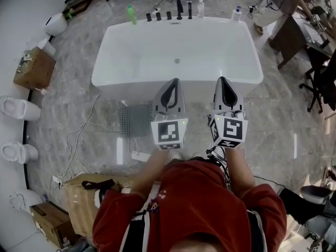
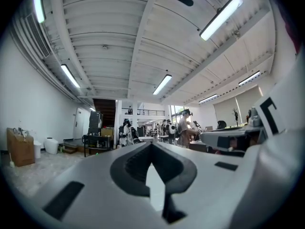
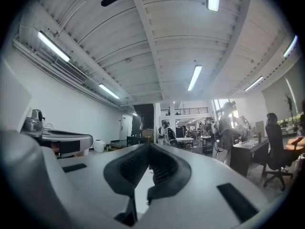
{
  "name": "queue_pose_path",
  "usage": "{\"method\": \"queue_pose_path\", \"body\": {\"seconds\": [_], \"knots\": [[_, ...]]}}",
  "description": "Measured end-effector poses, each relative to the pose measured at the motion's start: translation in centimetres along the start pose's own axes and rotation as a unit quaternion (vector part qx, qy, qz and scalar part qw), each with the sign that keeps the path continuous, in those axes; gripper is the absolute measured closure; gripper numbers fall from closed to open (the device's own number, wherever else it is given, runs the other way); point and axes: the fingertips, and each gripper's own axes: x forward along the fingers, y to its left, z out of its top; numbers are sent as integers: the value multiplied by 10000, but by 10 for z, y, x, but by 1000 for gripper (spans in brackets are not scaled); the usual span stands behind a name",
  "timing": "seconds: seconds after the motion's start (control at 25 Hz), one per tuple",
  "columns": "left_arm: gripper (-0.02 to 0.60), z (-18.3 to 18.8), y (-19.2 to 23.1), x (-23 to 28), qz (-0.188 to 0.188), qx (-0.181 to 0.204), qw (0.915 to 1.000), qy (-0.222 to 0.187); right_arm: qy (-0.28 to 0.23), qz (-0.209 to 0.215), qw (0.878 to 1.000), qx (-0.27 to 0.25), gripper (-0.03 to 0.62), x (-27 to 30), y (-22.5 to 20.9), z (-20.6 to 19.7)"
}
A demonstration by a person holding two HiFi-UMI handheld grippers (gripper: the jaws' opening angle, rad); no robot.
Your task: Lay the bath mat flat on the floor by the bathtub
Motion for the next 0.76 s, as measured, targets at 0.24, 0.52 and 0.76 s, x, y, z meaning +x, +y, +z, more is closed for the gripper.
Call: {"method": "queue_pose_path", "body": {"seconds": [0.24,0.52,0.76], "knots": [[568,2,-8,0,-18,-27,10000,-12,-75,-29,9999,-90,583,-4,-4,4],[568,-1,-16,-6,-81,-39,10000,-20,-39,-25,9998,-170,583,-13,-2,-2],[568,-2,-27,-5,-92,-34,10000,0,-10,-101,9998,-180,583,-20,-14,-5]]}}
